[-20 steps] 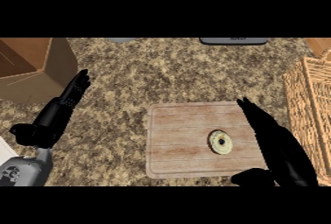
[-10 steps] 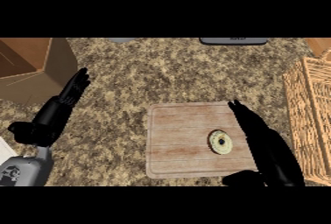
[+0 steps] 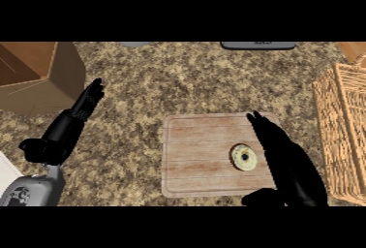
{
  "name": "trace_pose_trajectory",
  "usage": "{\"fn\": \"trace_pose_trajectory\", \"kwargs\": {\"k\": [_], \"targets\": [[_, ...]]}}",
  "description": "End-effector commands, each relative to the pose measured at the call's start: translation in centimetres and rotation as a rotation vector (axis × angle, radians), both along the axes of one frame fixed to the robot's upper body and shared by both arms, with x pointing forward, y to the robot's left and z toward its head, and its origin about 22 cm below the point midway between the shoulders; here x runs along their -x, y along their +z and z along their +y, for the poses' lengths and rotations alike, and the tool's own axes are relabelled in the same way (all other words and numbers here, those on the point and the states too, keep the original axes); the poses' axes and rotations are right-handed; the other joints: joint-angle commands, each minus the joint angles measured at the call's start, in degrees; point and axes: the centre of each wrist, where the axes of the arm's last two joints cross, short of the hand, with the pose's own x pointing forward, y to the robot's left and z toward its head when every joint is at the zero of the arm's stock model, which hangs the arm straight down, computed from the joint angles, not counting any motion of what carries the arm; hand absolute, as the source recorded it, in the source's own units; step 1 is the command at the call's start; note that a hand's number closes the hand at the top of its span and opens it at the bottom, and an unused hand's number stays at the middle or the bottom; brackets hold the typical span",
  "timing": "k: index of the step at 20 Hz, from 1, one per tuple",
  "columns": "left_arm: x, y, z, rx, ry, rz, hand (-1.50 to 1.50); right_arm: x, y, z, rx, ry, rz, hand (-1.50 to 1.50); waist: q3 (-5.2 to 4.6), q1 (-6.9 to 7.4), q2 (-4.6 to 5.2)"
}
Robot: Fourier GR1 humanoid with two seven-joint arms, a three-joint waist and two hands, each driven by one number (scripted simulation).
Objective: Pick the cupcake from the cutting board and place it in the basket
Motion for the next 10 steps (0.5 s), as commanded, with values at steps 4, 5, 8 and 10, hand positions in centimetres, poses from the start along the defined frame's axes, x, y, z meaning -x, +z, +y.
{"fn": "trace_pose_trajectory", "kwargs": {"k": [4,5,8,10], "targets": [[-0.3,1.2,-0.3,0.022,-0.004,-0.004,0.0,-0.3,-1.0,0.0,0.057,0.007,0.028,-1.5,0.01,-0.03,0.0],[-0.6,-1.8,-0.4,0.008,0.007,0.006,0.0,1.4,-4.1,-0.2,0.067,0.016,0.046,-1.5,0.01,-0.28,0.04],[0.9,0.6,0.1,0.014,0.006,0.002,0.0,-1.5,-5.0,2.6,0.061,0.008,0.031,-1.5,0.02,0.38,0.01],[-0.1,1.5,0.8,0.007,-0.002,-0.012,0.0,-1.6,-4.7,0.3,0.067,0.006,0.051,-1.5,0.02,0.03,0.02]]}}
